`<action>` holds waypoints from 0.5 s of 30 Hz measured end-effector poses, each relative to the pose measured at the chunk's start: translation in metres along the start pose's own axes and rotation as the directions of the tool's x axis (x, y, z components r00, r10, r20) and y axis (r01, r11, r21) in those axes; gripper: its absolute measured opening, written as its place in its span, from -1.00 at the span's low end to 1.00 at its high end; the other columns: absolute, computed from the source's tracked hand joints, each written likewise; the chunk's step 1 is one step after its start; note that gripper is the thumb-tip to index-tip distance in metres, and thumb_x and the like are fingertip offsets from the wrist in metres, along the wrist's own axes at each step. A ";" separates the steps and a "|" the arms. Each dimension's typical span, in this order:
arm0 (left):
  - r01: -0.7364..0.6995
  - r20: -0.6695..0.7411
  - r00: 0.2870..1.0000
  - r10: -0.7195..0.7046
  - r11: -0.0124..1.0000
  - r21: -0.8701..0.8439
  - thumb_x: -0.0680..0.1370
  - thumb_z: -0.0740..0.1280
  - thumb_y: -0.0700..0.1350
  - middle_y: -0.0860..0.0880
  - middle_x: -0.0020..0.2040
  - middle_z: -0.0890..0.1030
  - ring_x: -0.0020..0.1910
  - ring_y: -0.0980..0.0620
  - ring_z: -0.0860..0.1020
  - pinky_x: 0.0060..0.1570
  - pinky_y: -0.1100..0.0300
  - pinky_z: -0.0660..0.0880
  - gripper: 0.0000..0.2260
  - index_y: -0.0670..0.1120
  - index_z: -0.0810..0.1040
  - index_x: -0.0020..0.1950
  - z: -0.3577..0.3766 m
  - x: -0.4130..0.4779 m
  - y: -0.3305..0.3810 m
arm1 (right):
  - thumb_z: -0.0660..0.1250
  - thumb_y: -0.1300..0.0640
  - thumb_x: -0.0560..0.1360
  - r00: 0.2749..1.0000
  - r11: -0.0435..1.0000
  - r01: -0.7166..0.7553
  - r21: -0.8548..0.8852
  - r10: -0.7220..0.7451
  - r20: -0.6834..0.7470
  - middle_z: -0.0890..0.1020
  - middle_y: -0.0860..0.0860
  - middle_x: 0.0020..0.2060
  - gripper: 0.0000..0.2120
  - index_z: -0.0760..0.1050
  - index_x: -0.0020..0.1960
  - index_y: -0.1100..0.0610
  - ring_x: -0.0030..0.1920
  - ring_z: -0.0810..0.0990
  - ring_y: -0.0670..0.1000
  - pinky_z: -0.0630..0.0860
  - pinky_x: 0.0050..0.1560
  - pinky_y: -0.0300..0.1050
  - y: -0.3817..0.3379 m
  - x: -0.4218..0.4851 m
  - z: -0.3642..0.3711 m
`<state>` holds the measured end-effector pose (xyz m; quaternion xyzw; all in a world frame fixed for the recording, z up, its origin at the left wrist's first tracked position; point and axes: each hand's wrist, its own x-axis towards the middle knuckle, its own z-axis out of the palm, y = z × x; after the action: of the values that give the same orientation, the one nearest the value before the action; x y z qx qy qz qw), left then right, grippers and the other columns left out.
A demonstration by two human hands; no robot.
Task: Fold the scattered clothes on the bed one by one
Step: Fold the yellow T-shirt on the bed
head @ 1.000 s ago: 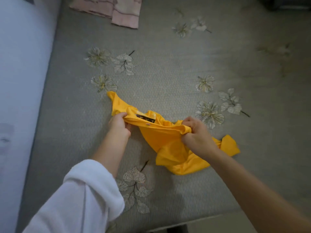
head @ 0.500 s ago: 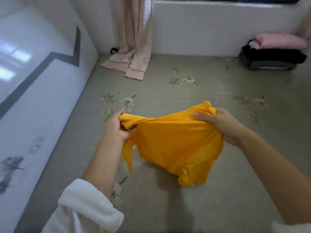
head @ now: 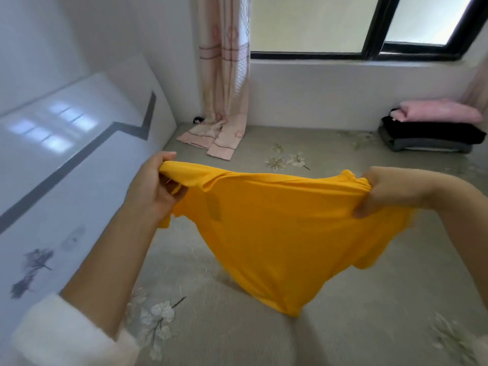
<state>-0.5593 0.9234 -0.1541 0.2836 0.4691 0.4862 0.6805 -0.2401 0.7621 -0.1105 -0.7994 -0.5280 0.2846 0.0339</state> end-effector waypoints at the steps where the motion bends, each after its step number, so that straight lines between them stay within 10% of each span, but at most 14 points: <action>1: -0.055 0.022 0.998 0.055 0.998 0.027 0.51 0.33 -0.12 -0.05 -0.23 0.47 -0.15 0.03 0.50 -0.14 0.10 0.51 -0.88 -0.06 0.42 -0.17 -0.003 -0.003 0.003 | 0.53 0.02 0.11 1.000 1.000 -0.005 0.017 0.005 -0.008 0.57 -0.06 -0.50 -0.77 0.51 -0.46 0.08 -0.40 0.53 -0.05 0.38 -0.32 -0.14 0.004 -0.004 -0.008; 8: 0.145 -0.020 0.989 -0.144 0.963 0.225 0.55 0.32 -0.04 -0.16 0.08 0.53 0.14 -0.16 0.49 0.00 -0.17 0.48 -0.80 -0.08 0.47 0.11 0.010 0.052 0.006 | 0.30 0.12 0.52 0.948 0.979 -0.177 -0.101 0.142 -0.285 0.44 0.13 -0.41 -0.64 0.35 -0.41 0.20 -0.39 0.38 0.07 0.24 -0.39 -0.11 0.035 0.072 -0.012; 12: 0.157 -0.063 0.988 -0.144 0.925 0.347 0.58 0.27 -0.01 -0.21 0.26 0.47 0.21 -0.24 0.44 0.13 -0.25 0.42 -0.64 -0.09 0.40 0.34 0.047 0.089 0.007 | 0.16 0.11 0.57 0.890 0.946 -0.292 -0.138 0.216 -0.401 0.60 0.16 -0.08 -0.79 0.52 -0.03 0.20 -0.06 0.58 0.18 0.40 -0.23 -0.13 0.040 0.126 -0.002; 15: 0.058 -0.032 0.998 -0.051 0.945 0.323 0.59 0.24 0.05 -0.17 0.33 0.44 0.28 -0.25 0.40 0.22 -0.27 0.38 -0.58 -0.08 0.36 0.40 0.080 0.115 0.021 | 0.11 0.14 0.56 0.840 0.935 -0.333 0.118 0.351 -0.414 0.63 0.23 -0.06 -0.74 0.51 -0.06 0.26 -0.05 0.63 0.22 0.51 -0.19 -0.06 0.033 0.156 -0.016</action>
<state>-0.4847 1.0436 -0.1465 0.3725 0.5581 0.3871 0.6324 -0.1612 0.8858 -0.1746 -0.9227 -0.3503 0.1139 0.1141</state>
